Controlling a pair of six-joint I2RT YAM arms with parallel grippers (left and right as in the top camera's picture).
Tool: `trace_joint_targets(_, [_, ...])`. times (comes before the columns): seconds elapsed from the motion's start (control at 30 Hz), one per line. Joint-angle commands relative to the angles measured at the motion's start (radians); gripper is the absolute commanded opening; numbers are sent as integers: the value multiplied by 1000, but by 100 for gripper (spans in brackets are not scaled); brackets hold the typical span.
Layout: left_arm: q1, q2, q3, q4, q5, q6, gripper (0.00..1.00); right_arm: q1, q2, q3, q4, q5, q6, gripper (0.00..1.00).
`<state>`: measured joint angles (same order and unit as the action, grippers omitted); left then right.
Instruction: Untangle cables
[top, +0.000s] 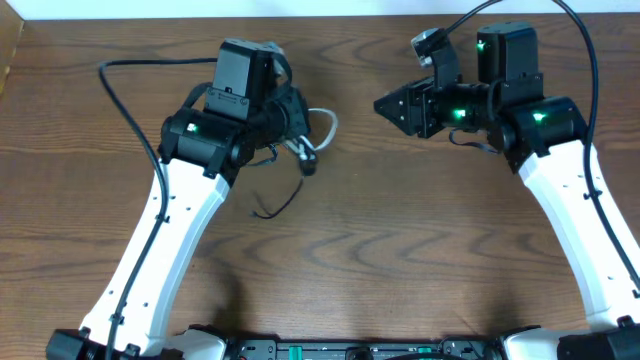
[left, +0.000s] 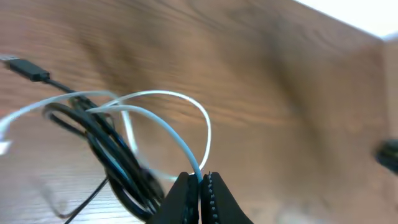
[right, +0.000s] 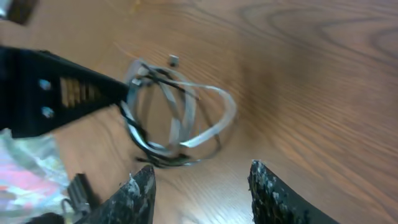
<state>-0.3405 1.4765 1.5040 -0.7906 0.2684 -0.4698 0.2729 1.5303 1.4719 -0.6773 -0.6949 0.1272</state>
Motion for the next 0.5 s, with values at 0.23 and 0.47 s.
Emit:
trace_joint_targets(0.23, [3,7,7,60,248,74,7,37,19,1,-62,-57,-18,49])
trace_joint_targets(0.47, [3,7,7,83,292,-254,8,74,27,1,-109,-123,-178,57])
